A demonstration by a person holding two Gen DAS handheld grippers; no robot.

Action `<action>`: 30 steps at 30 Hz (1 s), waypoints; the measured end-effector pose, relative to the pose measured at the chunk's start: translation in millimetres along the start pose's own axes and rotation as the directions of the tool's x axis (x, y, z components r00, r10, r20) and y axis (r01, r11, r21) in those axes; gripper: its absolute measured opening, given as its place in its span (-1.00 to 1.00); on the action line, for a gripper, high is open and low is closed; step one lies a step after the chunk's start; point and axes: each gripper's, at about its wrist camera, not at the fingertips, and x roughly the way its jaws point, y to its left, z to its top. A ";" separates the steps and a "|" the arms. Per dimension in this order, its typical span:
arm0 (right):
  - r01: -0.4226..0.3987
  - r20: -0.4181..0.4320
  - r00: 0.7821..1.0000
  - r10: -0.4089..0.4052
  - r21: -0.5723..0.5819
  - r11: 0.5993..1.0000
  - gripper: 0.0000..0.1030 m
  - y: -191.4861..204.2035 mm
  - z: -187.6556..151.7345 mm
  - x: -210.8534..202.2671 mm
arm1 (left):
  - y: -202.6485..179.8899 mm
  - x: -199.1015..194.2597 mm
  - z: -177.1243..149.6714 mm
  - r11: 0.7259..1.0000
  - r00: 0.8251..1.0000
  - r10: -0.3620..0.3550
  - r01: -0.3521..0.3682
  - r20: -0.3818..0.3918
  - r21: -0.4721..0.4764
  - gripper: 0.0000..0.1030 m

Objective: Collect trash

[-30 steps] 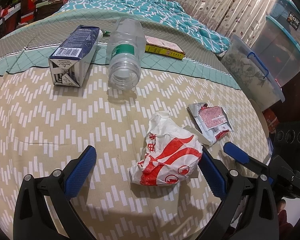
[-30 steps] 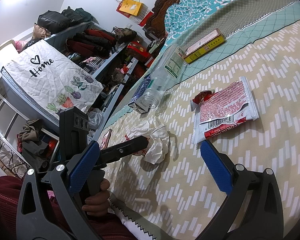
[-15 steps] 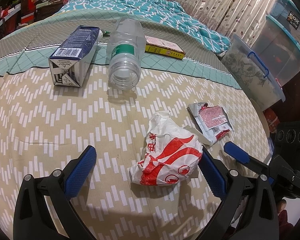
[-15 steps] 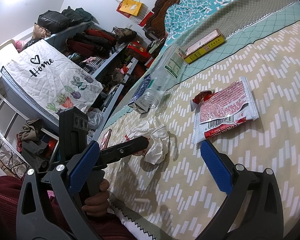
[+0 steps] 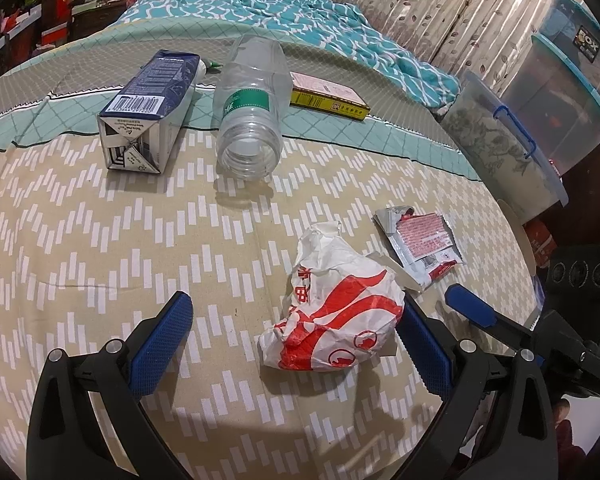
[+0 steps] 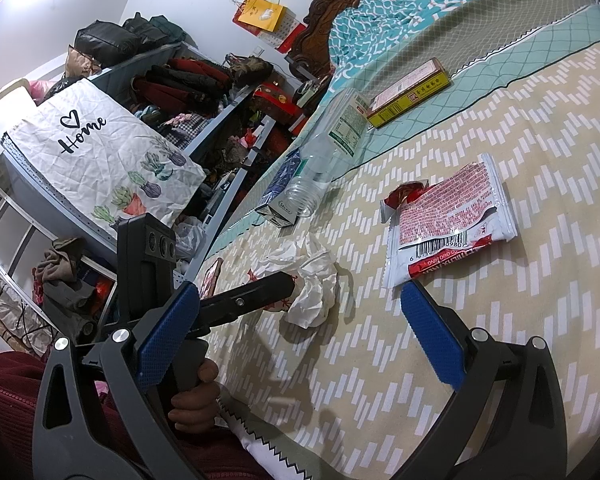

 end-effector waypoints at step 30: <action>0.004 0.001 1.000 -0.004 -0.003 1.000 0.93 3.3 -2.0 1.5 | 4.3 -1.6 1.6 1.000 1.000 -0.001 0.001 -0.001 0.005 0.84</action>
